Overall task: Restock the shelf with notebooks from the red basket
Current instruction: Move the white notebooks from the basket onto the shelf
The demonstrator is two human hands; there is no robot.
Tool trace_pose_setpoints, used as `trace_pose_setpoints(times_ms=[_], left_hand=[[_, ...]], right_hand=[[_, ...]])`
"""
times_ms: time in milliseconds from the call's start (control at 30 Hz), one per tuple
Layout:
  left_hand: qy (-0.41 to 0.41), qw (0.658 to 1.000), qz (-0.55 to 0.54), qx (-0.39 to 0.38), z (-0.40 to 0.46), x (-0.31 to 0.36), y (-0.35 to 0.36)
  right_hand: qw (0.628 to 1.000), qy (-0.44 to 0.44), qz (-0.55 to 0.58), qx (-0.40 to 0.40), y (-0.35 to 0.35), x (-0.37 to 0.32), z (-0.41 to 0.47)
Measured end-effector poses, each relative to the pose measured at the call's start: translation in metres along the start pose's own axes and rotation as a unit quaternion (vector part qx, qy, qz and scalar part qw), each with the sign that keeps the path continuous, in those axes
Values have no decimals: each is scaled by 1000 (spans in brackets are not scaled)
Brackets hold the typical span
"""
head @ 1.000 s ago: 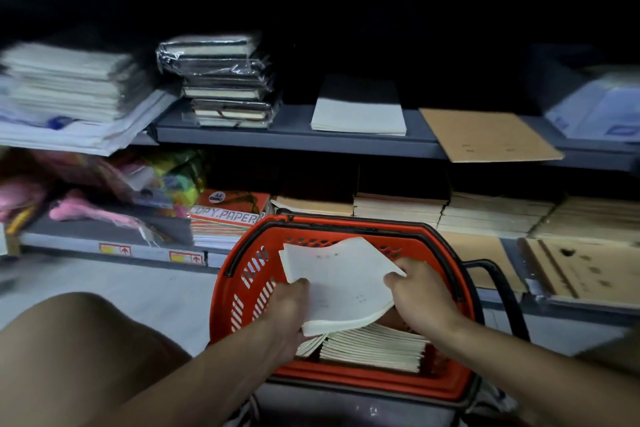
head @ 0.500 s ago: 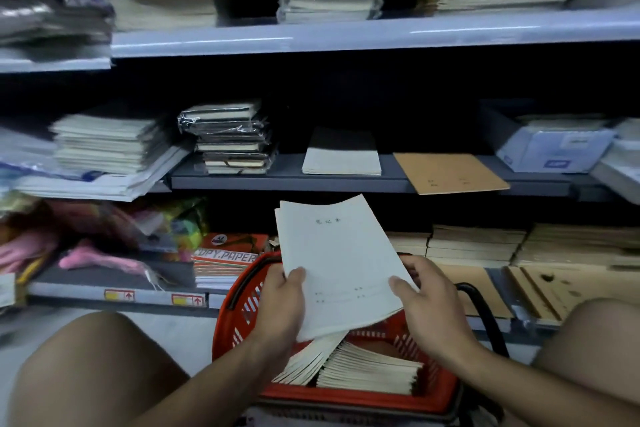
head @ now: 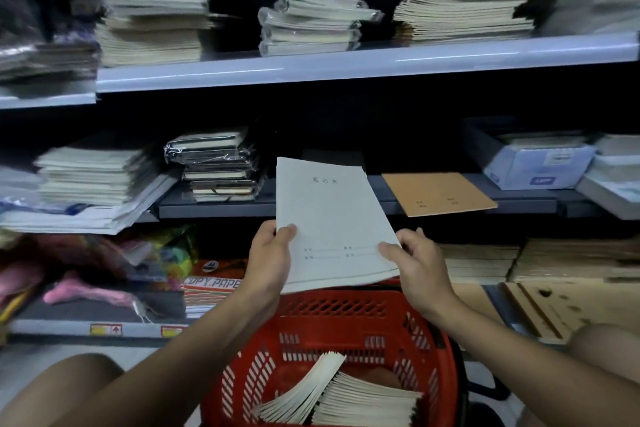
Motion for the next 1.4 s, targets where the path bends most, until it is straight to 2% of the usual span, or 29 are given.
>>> trace_pose_setpoints(times_ms=[333, 533, 733, 933, 1133, 1233, 1400], left_hand=[[13, 1000, 7, -14, 72, 12, 22], [19, 999, 20, -20, 108, 16, 32], [40, 998, 41, 0, 150, 41, 37], [40, 998, 47, 24, 185, 50, 37], [57, 993, 92, 48, 213, 48, 33], [63, 991, 103, 54, 228, 54, 32], [78, 987, 138, 20, 258, 54, 41]], right_hand=[[998, 6, 10, 65, 9, 36, 57], [998, 0, 12, 69, 11, 39, 85], [994, 2, -56, 99, 11, 31, 119], [991, 8, -48, 126, 14, 41, 144], [979, -2, -167, 116, 20, 32, 168], [966, 25, -238, 98, 27, 28, 183], [940, 70, -329, 62, 39, 36, 203]])
Point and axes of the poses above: each hand's wrist, its own z-axis towards the middle knuckle, its own y-axis out of the palm, x = y × z, the point moved 10 cm from there along z, towards the middle knuckle, and after that the axes turned 3 degrees about -y, right-handed, at the moved point
